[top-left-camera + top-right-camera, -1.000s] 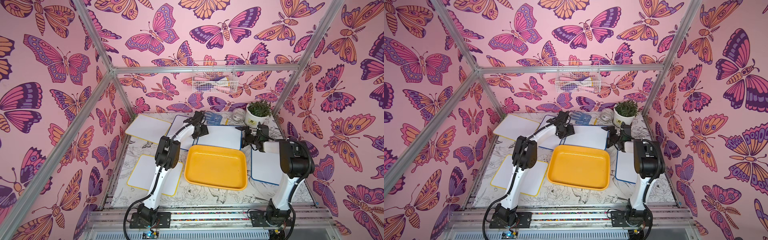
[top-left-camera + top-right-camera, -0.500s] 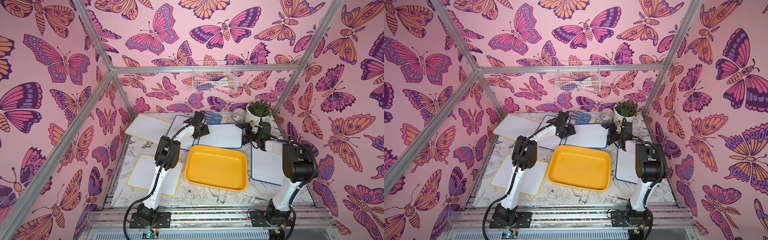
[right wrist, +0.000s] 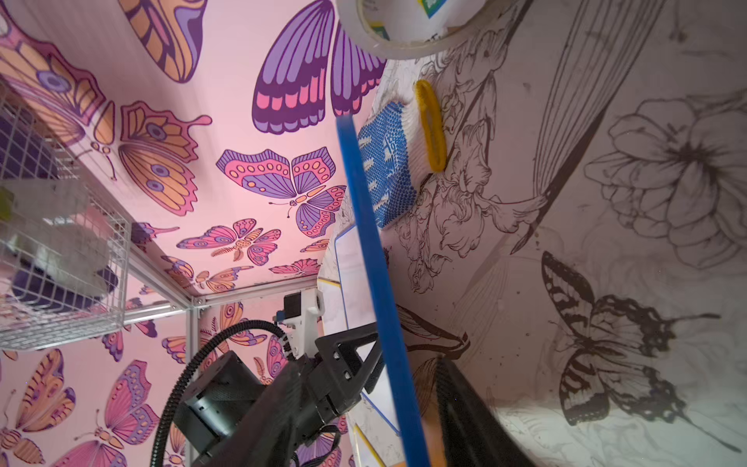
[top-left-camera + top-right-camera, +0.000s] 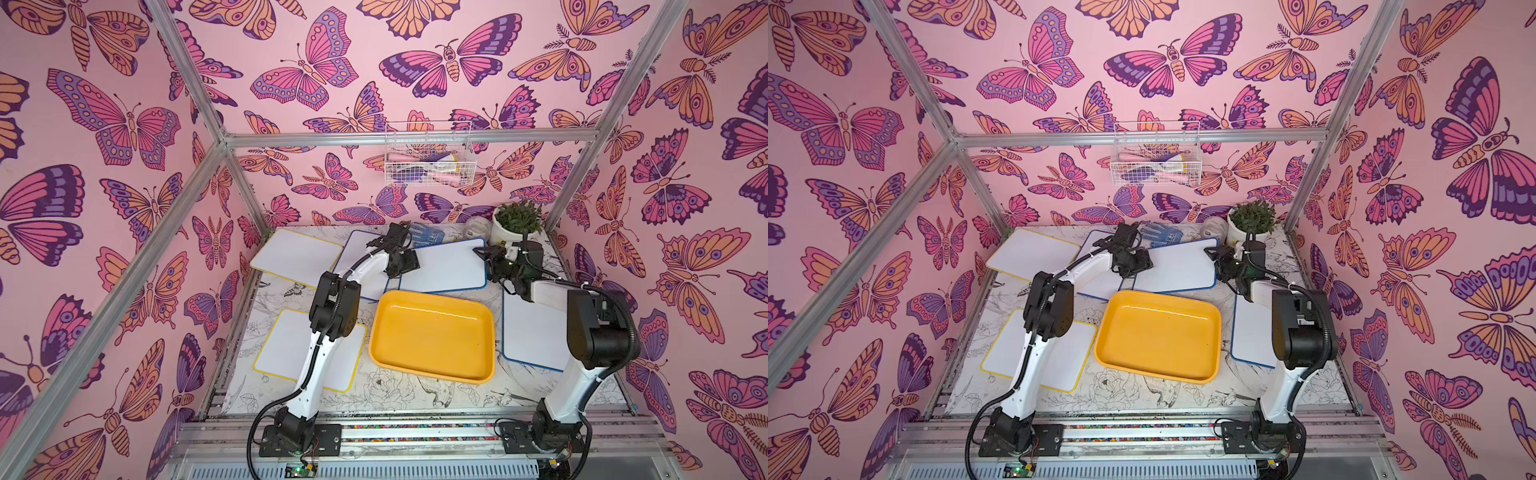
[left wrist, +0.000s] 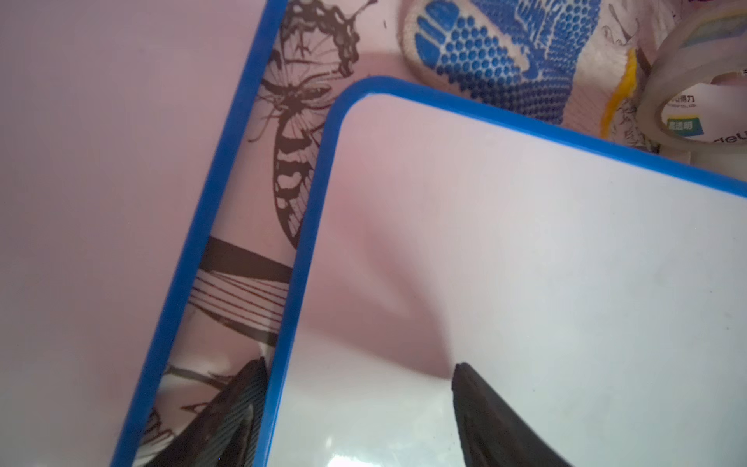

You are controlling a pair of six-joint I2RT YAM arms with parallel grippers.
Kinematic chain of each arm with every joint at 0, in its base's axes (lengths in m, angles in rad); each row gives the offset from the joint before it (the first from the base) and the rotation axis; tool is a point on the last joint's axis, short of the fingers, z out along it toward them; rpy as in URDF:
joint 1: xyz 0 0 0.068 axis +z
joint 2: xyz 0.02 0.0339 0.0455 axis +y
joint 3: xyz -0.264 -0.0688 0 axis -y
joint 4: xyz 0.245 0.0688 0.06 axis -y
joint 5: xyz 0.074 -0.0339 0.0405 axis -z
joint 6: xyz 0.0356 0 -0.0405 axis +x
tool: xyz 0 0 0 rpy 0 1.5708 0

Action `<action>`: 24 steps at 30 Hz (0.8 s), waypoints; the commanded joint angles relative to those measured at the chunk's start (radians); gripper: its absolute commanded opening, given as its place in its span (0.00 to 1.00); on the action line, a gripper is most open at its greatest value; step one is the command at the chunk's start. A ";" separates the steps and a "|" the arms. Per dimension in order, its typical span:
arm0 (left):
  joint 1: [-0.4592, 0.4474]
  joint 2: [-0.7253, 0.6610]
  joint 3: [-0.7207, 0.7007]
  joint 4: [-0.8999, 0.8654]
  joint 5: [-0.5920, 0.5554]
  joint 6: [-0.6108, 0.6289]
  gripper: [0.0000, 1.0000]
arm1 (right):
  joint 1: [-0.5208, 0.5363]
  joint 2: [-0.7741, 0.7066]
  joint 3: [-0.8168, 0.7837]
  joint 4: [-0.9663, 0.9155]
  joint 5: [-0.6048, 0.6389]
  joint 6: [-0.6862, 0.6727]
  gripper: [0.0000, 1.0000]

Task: Put the whiteboard into the storage box
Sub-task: Pick up the whiteboard at the center of the board.

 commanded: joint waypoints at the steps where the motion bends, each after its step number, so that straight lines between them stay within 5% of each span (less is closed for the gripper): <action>1: -0.008 -0.006 -0.038 -0.065 0.045 -0.018 0.75 | 0.018 -0.037 -0.006 0.040 -0.001 -0.041 0.47; 24: 0.009 -0.060 -0.037 -0.067 0.047 0.004 0.75 | 0.018 -0.068 -0.021 0.027 -0.001 -0.205 0.07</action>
